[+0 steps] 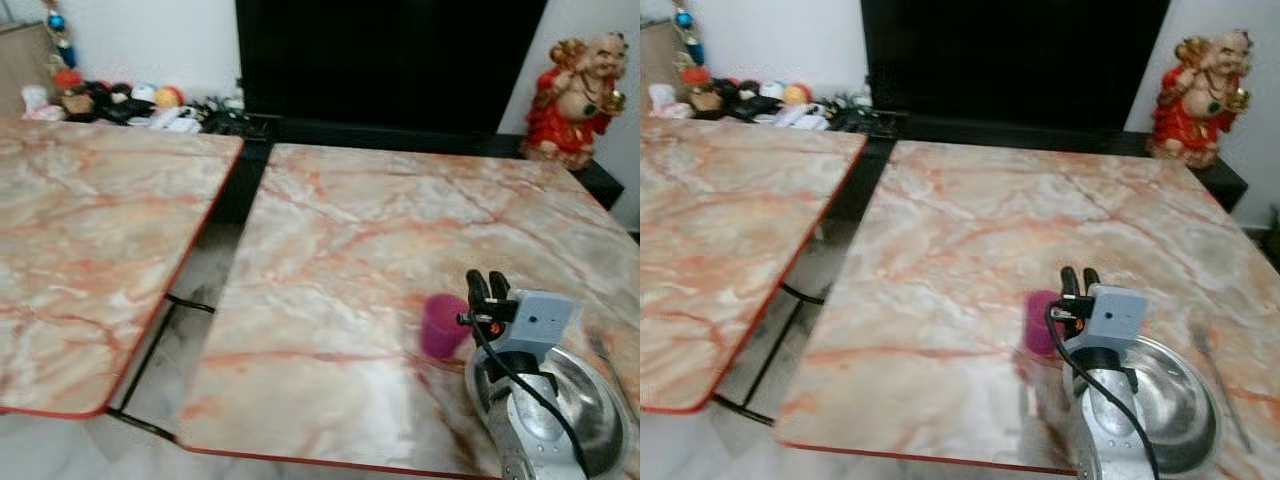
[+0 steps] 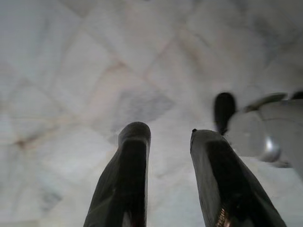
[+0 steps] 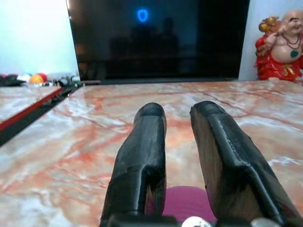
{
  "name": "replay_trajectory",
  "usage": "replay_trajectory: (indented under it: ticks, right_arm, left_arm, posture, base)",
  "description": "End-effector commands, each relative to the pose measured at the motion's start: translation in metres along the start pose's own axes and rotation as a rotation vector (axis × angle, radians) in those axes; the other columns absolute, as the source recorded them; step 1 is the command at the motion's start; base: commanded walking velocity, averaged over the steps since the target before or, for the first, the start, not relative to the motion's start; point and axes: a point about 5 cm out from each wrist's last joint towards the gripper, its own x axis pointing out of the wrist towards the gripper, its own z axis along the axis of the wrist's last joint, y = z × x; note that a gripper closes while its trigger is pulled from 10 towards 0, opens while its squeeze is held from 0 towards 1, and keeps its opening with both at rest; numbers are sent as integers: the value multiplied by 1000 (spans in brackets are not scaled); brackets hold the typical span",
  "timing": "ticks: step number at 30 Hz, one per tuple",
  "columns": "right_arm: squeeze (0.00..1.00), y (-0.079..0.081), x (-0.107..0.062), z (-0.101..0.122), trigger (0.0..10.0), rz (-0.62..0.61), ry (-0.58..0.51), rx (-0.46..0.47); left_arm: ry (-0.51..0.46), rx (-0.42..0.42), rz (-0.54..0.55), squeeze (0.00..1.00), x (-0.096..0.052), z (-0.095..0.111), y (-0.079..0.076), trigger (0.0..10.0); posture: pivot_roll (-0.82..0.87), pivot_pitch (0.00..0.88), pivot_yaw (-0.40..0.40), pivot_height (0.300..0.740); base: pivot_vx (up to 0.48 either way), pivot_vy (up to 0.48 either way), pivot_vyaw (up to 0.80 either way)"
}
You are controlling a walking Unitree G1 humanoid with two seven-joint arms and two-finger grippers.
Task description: Setting the table
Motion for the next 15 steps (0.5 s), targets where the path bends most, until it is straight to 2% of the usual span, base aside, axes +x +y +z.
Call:
replay_trajectory:
  ticks: [1, 2, 5, 15]
  right_arm:
    - [0, -8, -2, 4, 10000, -18, -18, -31]
    - [0, -7, 0, 11, 10000, -6, -60, -60]
    - [0, -3, 2, 20, 10000, 9, -107, -57]
    - [0, 12, 1, 13, 10000, 84, -83, -65]
  left_arm:
    - [6, -8, -12, 0, 1, 1, -4, 10000]
    - [-4, -9, -9, 0, 3, 8, -3, 10000]
    - [-14, -11, -9, 0, 4, 15, -4, 10000]
    - [-9, -19, -16, 0, 5, 12, -13, 10000]
  posture:
    - [-61, 80, -1, 740]
    - [-59, 78, -1, 740]
    - [-58, 76, -3, 740]
    - [-44, 69, -10, 740]
  base:
    - [0, 480, 0]
    - [0, 480, 0]
    - [0, 480, 0]
    - [0, 480, 44]
